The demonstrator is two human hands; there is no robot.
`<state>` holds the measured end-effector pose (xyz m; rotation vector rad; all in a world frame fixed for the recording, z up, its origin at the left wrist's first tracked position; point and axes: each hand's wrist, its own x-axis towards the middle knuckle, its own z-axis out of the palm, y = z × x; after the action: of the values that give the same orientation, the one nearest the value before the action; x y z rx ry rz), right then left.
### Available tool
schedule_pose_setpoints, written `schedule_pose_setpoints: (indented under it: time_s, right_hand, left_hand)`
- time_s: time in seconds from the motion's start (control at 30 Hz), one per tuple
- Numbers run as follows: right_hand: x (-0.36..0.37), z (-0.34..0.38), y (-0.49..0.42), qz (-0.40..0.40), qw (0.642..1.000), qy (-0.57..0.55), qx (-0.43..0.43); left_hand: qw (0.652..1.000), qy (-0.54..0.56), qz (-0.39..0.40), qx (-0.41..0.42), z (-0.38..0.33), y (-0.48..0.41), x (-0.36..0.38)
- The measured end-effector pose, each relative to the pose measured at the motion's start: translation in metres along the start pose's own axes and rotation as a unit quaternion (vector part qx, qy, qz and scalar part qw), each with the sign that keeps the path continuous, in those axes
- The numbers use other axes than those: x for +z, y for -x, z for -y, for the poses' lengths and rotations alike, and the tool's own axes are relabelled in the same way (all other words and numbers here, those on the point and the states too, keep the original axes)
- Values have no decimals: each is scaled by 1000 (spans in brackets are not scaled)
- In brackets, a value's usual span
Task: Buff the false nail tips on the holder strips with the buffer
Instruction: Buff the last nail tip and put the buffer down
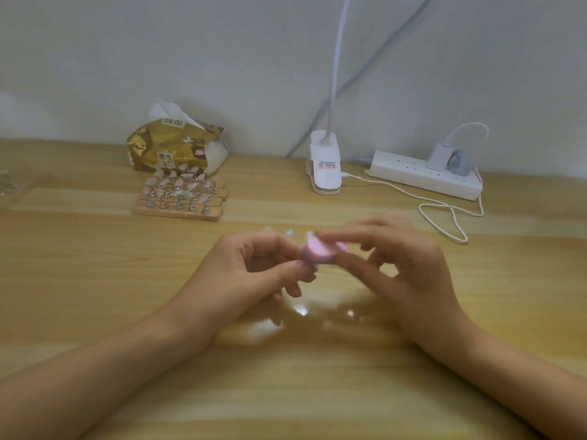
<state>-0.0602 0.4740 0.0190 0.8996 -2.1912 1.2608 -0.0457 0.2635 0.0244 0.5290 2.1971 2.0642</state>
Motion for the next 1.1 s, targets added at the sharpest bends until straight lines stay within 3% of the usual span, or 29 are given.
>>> schedule_pose_setpoints:
  time_s: [0.1,0.27,0.4,0.53,0.8,0.93,1.1]
  right_hand:
    - [-4,-4,-1,-31,994,-67,82]
    - [-3,1,0,-26,968,-212,132]
    - [-4,3,0,1,959,-238,154]
    - [-4,3,0,-2,968,-213,132]
    - [2,7,3,51,994,-101,-5]
    - [-2,6,1,22,991,-126,33]
    - [0,9,3,59,994,-89,-25]
  left_hand:
    - [1000,5,-2,10,-1,0,-1]
    - [999,47,-6,18,1,0,-1]
    - [998,57,-12,20,0,1,-1]
    - [999,36,0,34,0,1,-1]
    - [999,-41,-7,33,-1,2,1]
    - [999,-14,-12,32,-3,2,2]
    - [1000,13,-3,28,-4,4,3]
